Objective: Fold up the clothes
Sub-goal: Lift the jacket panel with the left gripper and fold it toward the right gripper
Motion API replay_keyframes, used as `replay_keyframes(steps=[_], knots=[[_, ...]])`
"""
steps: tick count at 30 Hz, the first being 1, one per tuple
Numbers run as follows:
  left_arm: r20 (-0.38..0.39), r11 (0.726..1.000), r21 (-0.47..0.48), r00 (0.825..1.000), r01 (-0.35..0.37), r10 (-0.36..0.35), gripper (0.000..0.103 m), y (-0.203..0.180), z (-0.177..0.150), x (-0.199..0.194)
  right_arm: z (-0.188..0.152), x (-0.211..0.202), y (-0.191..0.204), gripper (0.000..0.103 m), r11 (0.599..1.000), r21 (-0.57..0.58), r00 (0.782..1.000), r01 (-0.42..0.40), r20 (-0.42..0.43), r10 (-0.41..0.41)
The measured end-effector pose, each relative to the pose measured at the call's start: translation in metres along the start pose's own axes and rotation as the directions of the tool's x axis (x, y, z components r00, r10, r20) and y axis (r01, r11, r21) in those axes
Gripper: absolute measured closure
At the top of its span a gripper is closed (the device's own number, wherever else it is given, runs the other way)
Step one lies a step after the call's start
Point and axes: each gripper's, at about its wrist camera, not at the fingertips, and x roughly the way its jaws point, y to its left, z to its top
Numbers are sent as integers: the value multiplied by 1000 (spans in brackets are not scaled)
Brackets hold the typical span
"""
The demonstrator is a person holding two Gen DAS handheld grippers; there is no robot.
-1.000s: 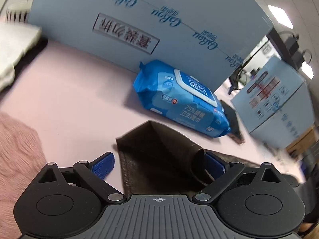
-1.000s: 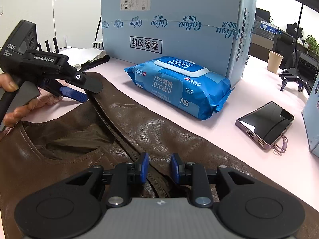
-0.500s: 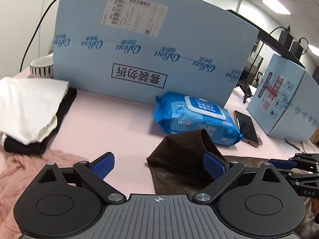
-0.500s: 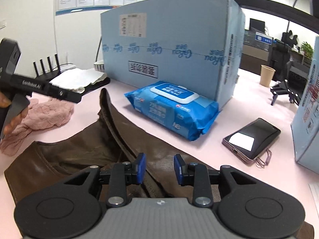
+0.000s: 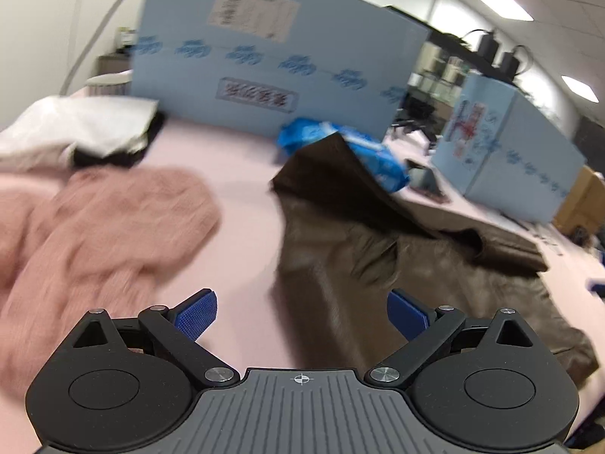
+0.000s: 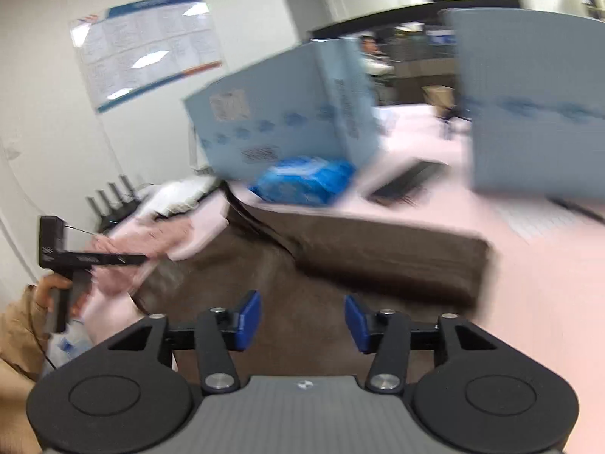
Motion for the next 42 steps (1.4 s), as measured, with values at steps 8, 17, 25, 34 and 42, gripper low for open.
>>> replay_keyframes(steps=[8, 17, 25, 34, 42], knots=[[10, 993, 110, 999, -49, 48, 5, -35, -30, 5, -68, -19, 24, 50, 986, -149, 992, 72, -93, -87], [29, 999, 41, 1000, 0, -1, 67, -38, -34, 1, -94, -15, 12, 72, 988, -141, 998, 61, -19, -65], [41, 990, -92, 994, 108, -105, 92, -29, -30, 4, -99, -22, -5, 92, 996, -86, 999, 9, 53, -5], [74, 943, -260, 978, 207, -194, 93, -9, -31, 6, -90, -42, -35, 93, 987, 48, 973, -154, 182, 143], [111, 915, -340, 976, 215, -188, 93, -5, -9, 13, -58, -33, -58, 94, 964, 127, 946, -233, 259, 195]])
